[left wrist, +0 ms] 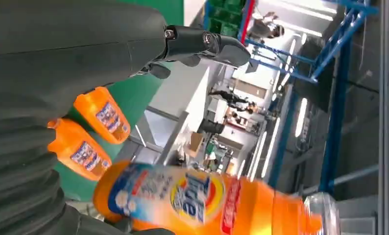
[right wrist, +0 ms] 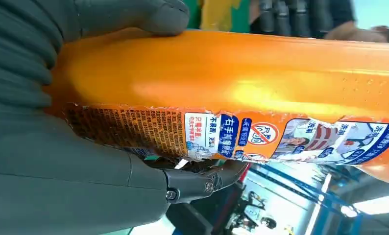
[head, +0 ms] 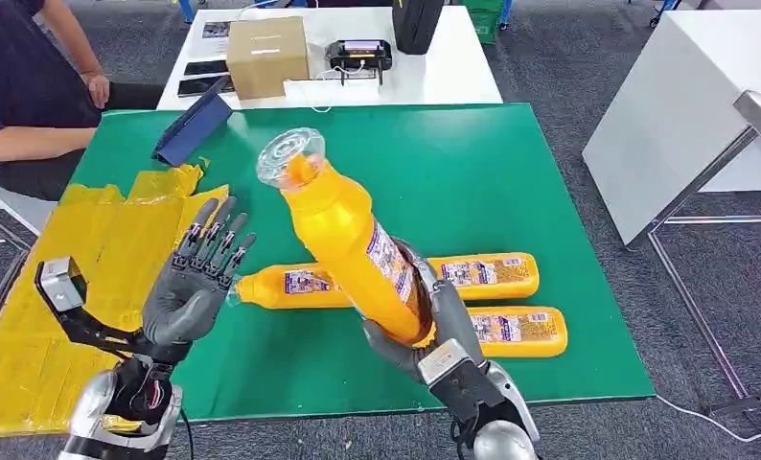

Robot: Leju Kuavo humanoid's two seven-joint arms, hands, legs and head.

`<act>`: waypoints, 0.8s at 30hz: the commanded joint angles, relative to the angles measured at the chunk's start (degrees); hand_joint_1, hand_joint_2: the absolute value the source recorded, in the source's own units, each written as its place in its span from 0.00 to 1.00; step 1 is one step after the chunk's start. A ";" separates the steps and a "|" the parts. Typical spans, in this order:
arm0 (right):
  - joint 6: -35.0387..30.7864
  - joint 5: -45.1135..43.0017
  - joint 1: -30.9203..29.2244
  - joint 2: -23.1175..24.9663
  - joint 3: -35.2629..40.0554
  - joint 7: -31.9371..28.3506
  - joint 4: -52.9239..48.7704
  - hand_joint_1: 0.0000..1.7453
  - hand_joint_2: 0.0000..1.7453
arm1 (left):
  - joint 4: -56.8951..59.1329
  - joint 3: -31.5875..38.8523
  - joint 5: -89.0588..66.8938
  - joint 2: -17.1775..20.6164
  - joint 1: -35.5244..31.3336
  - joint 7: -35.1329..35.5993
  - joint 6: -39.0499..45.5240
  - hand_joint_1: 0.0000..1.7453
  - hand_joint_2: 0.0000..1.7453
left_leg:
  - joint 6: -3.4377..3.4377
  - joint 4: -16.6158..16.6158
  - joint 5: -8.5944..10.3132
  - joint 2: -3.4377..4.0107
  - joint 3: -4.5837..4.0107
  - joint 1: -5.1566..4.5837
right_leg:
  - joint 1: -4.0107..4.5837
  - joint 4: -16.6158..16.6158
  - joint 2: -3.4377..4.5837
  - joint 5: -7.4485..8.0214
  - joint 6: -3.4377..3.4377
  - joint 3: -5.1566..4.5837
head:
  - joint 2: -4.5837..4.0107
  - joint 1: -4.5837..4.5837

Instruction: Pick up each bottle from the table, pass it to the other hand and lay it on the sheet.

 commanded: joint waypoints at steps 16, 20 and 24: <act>15.09 4.00 -21.53 -2.05 15.77 14.30 18.43 1.00 1.00 | -0.39 -5.05 -7.63 -0.28 -2.71 -3.31 -1.42 0.00 1.00 | -0.02 -0.02 -0.02 0.09 0.17 0.03 | 0.01 -0.01 0.28 0.00 -0.05 0.12 | 0.00 -0.02; 17.29 3.89 -25.14 -1.52 20.83 14.73 20.56 1.00 1.00 | 0.93 -5.06 -9.05 -0.45 -3.55 -3.97 -1.55 0.00 1.00 | -0.02 0.00 -0.03 0.04 0.18 0.04 | 0.02 -0.01 0.27 -0.02 -0.05 0.15 | 0.00 -0.02; 19.48 2.93 -28.34 -0.93 25.41 14.84 22.02 1.00 1.00 | 2.42 -6.00 -10.45 -0.05 -4.15 -4.50 -2.68 0.00 1.00 | -0.02 -0.01 -0.01 0.03 0.16 0.05 | 0.04 -0.01 0.22 -0.01 -0.05 0.12 | 0.00 -0.02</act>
